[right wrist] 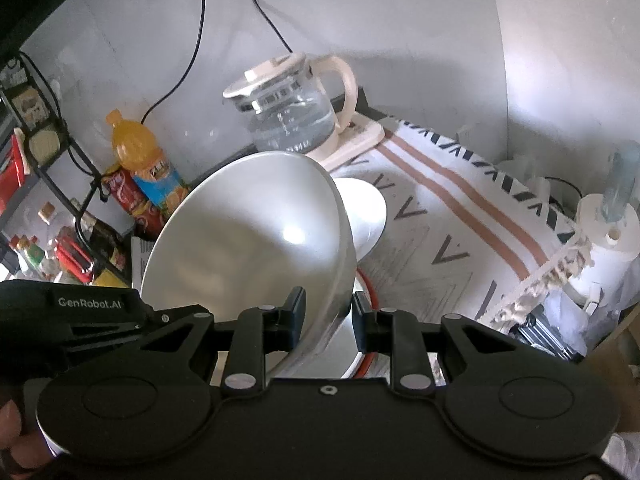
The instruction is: Organize plates and bowls
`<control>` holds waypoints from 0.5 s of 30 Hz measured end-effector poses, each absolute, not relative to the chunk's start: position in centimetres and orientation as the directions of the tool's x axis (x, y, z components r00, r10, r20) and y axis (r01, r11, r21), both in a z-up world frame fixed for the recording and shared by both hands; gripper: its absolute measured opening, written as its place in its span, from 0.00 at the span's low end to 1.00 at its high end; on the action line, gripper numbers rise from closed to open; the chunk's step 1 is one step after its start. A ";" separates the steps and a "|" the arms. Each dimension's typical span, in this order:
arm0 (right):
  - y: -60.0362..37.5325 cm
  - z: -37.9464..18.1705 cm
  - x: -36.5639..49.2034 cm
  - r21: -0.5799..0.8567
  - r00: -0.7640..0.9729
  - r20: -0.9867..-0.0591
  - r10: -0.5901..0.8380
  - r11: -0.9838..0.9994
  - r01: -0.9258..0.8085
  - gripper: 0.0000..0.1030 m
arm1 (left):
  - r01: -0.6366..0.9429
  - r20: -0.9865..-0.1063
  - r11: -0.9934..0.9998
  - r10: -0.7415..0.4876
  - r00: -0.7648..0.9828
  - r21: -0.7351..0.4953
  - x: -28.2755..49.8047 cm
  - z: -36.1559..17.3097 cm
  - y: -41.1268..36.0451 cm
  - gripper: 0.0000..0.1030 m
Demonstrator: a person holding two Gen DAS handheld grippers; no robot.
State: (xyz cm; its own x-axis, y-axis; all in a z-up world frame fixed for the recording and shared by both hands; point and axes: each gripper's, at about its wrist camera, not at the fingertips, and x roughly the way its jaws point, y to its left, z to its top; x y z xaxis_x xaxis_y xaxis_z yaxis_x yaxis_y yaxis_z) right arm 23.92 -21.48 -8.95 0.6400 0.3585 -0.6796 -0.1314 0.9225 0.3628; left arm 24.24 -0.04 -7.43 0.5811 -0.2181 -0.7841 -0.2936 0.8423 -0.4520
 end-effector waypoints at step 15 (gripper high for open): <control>-20.0 -11.1 23.9 0.342 0.580 -0.737 0.348 0.932 -0.124 0.27 | -0.315 -0.817 0.835 -0.244 0.523 -0.451 24.4 -10.2 0.8 0.15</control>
